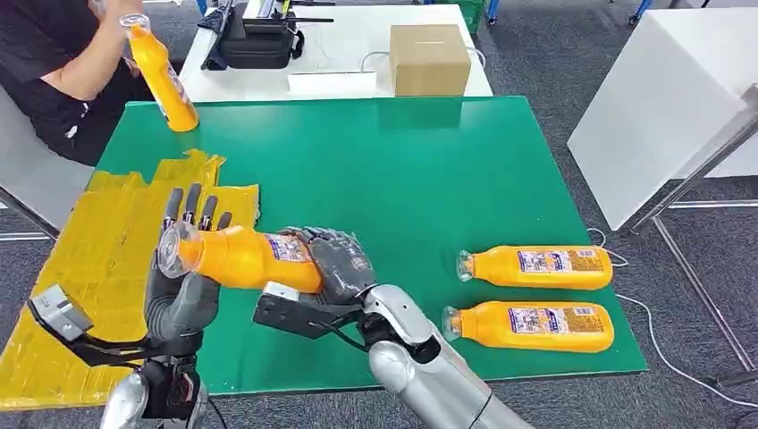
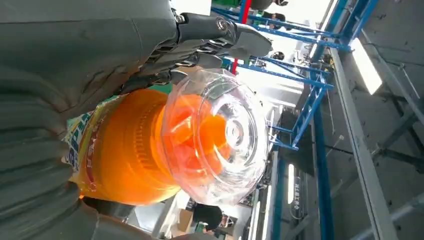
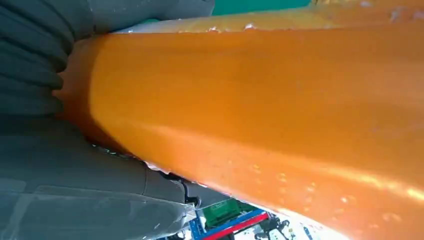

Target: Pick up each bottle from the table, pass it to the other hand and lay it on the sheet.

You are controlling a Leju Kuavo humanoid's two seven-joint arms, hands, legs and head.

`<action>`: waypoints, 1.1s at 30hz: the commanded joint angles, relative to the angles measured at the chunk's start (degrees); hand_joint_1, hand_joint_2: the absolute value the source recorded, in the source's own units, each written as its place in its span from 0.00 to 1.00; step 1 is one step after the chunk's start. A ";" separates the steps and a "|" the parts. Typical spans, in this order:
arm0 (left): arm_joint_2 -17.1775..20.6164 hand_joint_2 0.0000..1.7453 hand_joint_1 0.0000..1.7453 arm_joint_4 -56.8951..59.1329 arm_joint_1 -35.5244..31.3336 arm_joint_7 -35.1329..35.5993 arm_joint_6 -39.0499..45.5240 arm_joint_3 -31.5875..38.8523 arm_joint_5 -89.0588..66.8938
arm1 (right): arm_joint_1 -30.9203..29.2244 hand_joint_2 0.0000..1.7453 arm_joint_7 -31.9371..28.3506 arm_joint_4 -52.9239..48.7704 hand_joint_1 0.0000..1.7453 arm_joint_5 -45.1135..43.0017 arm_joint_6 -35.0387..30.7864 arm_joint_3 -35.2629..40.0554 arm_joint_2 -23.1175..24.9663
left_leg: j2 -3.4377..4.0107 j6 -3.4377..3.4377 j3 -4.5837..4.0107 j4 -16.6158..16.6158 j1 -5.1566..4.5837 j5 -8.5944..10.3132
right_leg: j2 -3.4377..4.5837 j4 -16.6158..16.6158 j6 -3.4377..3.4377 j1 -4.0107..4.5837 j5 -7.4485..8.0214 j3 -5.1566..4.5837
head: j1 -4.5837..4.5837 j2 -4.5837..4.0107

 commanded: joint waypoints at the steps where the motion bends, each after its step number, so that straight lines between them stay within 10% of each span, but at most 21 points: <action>1: 1.31 1.00 0.00 1.75 -1.59 0.08 -0.97 -1.86 -0.39 | -3.05 1.00 0.58 5.24 1.00 0.37 0.88 1.42 -0.29 | 0.03 -0.08 0.23 -0.06 0.02 -0.05 | -0.05 -0.06 -0.03 0.02 -0.05 0.23 | 0.00 0.00; 33: 4.82 1.00 0.00 4.99 -0.69 0.46 -0.64 -0.85 -9.98 | -3.71 1.00 1.18 -0.58 1.00 1.39 4.30 15.11 -1.43 | -0.02 -0.09 0.23 -0.07 0.05 -0.06 | -0.09 -0.06 -0.04 0.04 -0.08 0.24 | 0.00 0.00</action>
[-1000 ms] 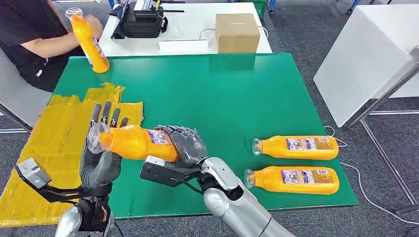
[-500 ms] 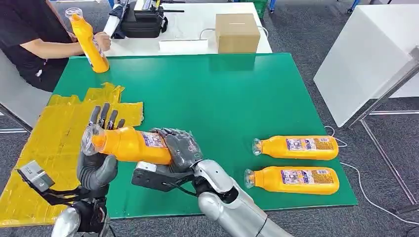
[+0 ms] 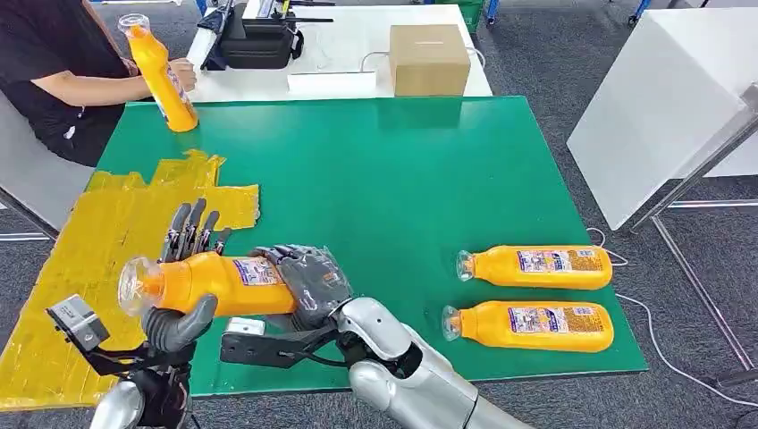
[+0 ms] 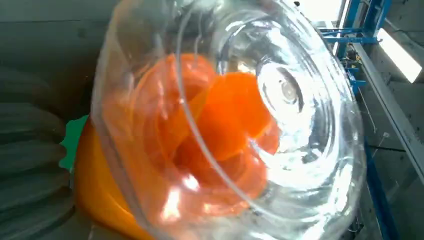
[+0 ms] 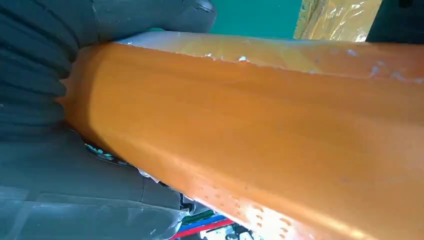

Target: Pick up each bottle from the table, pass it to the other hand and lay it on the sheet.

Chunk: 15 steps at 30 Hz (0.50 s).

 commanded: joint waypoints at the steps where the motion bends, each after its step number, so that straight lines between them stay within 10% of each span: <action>1: 1.01 1.00 0.00 3.68 -2.10 0.50 -0.40 -1.79 -0.40 | -1.67 1.00 -0.61 -0.21 1.00 0.10 1.29 5.14 -1.53 | -0.03 -0.06 0.15 -0.06 0.01 -0.03 | -0.09 -0.05 -0.03 0.02 -0.05 0.16 | 0.00 0.00; 7: 0.63 1.00 0.00 3.74 -2.00 0.35 -0.42 -1.09 0.47 | -2.09 1.00 -0.76 0.02 1.00 -0.08 1.74 6.24 -1.73 | -0.03 -0.10 0.34 -0.08 0.03 -0.09 | -0.13 -0.07 -0.05 0.04 -0.12 0.35 | 0.00 0.00; 8: 0.66 1.00 0.92 3.77 -1.87 0.31 -0.54 -0.81 1.01 | -2.14 1.00 -0.75 0.20 1.00 -0.07 1.78 6.57 -1.70 | -0.02 -0.09 0.29 -0.07 0.03 -0.08 | -0.10 -0.06 -0.04 0.03 -0.09 0.30 | 0.00 0.00; 9: 0.56 1.00 1.00 3.74 -1.68 0.00 -0.75 -0.42 1.84 | -2.18 1.00 -0.79 0.41 1.00 -0.19 1.87 6.96 -1.67 | 0.01 -0.07 0.22 -0.07 0.02 -0.05 | -0.06 -0.06 -0.03 0.02 -0.06 0.22 | 0.00 0.00; 15: -0.02 1.00 1.00 3.39 -1.18 -0.51 -1.60 0.64 3.83 | -2.46 1.00 -0.80 1.40 1.00 -0.60 1.91 7.60 -1.67 | -0.02 -0.07 0.22 -0.09 0.01 -0.04 | -0.08 -0.07 -0.03 0.02 -0.06 0.22 | 0.00 0.00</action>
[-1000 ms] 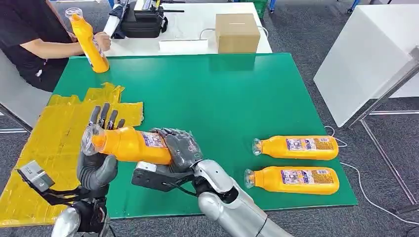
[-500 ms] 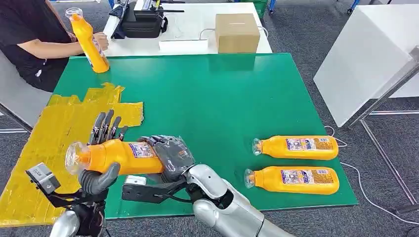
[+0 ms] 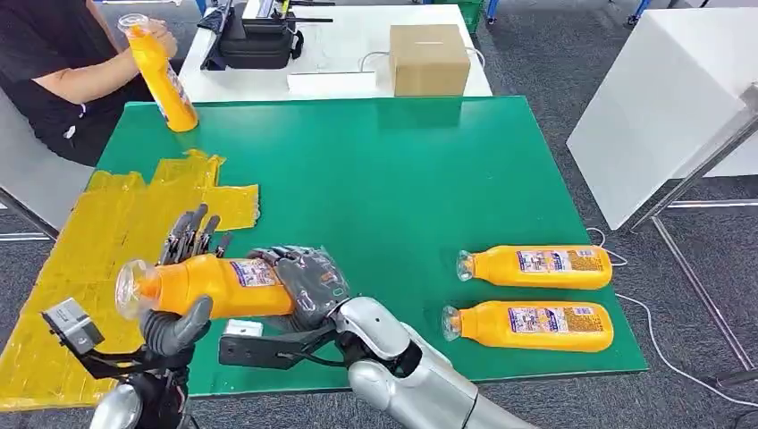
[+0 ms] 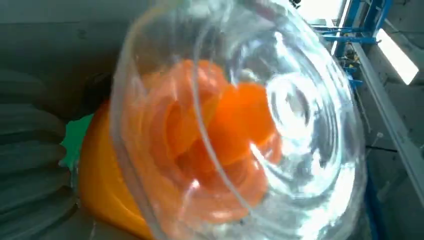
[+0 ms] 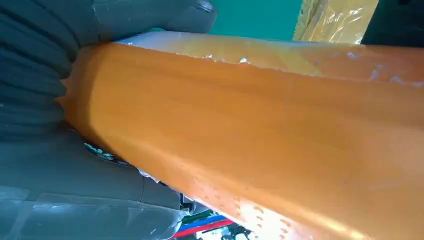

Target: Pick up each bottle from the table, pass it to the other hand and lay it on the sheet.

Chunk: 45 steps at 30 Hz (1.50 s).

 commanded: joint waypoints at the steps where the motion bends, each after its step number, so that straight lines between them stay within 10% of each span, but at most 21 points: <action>1: -0.27 1.00 1.00 3.32 -1.95 0.04 -0.88 0.32 1.56 | -1.76 1.00 -0.80 1.60 1.00 -0.16 1.21 6.63 -1.43 | -0.02 -0.07 0.20 -0.08 0.02 -0.04 | -0.08 -0.07 -0.03 0.02 -0.05 0.21 | 0.00 0.00; 18: -1.22 1.00 1.00 2.75 -1.28 0.26 -0.24 3.40 4.62 | -0.22 1.00 0.86 1.26 1.00 0.50 -0.95 3.84 -3.23 | -0.08 -0.06 0.22 -0.09 0.03 -0.03 | -0.14 -0.11 -0.02 0.04 -0.05 0.26 | 0.00 0.00; 19: -1.18 1.00 1.00 2.58 -1.30 0.40 0.33 3.85 4.07 | 0.25 1.00 1.11 0.51 0.78 1.06 -1.90 2.78 -3.70 | -0.09 -0.05 0.19 -0.09 0.01 -0.02 | -0.14 -0.09 -0.02 0.01 -0.05 0.21 | 0.00 0.00; 20: -1.15 1.00 1.00 2.35 -1.38 0.32 1.10 4.24 2.90 | 1.23 1.00 1.01 -0.79 0.00 1.74 -3.32 1.00 -4.15 | -0.10 -0.07 0.31 -0.12 0.04 -0.05 | -0.18 -0.13 -0.03 0.05 -0.08 0.35 | 0.00 0.00; 22: -1.07 1.00 1.00 2.21 -1.55 0.32 0.88 4.49 2.94 | 1.72 1.00 0.69 -1.86 0.00 2.00 -3.21 -0.01 -4.69 | -0.14 -0.09 0.35 -0.10 0.07 -0.07 | -0.24 -0.14 -0.03 0.08 -0.11 0.41 | 0.02 0.00; 23: -1.14 1.00 1.00 2.16 -1.58 0.39 1.72 4.79 1.97 | 2.26 0.00 1.01 -2.38 0.00 2.01 -3.56 -0.93 -4.70 | -0.19 -0.07 0.27 -0.08 0.03 -0.04 | -0.26 -0.10 -0.02 0.04 -0.10 0.33 | 0.00 0.00; 45: 0.45 1.00 1.00 2.10 -4.11 -3.27 37.14 5.18 -57.03 | 11.06 0.00 0.12 -21.21 0.00 2.68 -5.88 -16.92 -11.96 | -0.13 -0.04 0.03 -0.01 0.01 0.00 | -0.19 -0.04 -0.01 0.03 -0.04 0.06 | 0.00 0.00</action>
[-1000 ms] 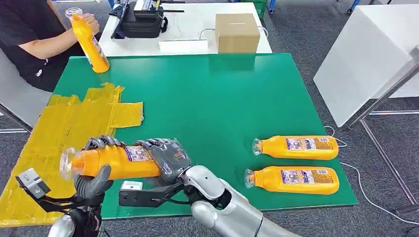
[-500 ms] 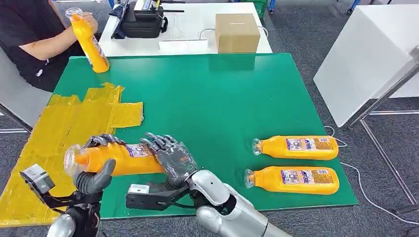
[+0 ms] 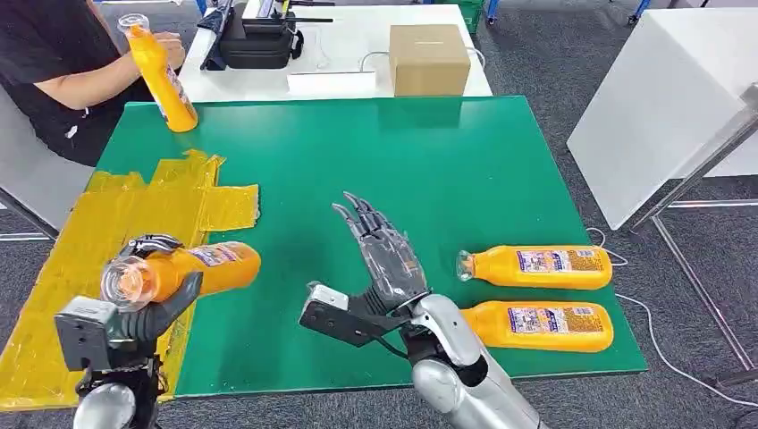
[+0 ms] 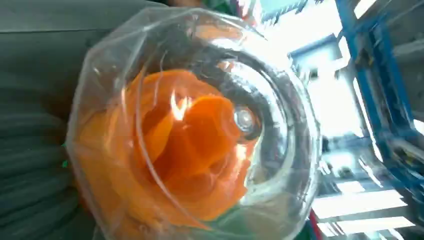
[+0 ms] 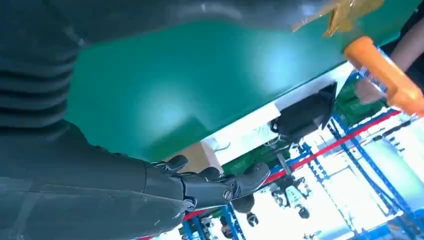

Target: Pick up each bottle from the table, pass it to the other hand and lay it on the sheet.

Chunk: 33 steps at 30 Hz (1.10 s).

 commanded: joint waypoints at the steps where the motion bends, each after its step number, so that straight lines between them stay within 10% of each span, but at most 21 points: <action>1: 0.80 1.00 1.00 2.14 -3.40 1.00 12.07 -2.65 -22.41 | 0.79 0.00 -0.73 -4.06 0.00 -0.21 -0.16 -2.67 -3.17 | -0.10 -0.05 0.08 -0.02 0.01 -0.01 | -0.15 -0.02 -0.01 0.01 -0.04 0.12 | 0.00 0.00; 12: 8.12 1.00 1.00 15.06 -3.28 16.17 21.17 -11.92 -65.04 | 2.74 0.00 -2.18 -8.25 0.00 -1.57 1.08 -4.76 -4.53 | -0.16 -0.06 0.29 -0.16 -0.05 -0.01 | -0.23 -0.09 -0.02 -0.04 -0.09 0.33 | 0.02 0.00; 33: 11.56 1.00 1.00 23.15 -3.96 22.21 20.59 -17.76 -66.25 | 3.80 0.00 -1.91 -8.85 0.00 -0.80 1.79 -4.79 -4.26 | -0.01 -0.07 0.21 -0.07 0.01 -0.05 | -0.08 -0.05 -0.03 0.01 -0.06 0.23 | 0.00 0.00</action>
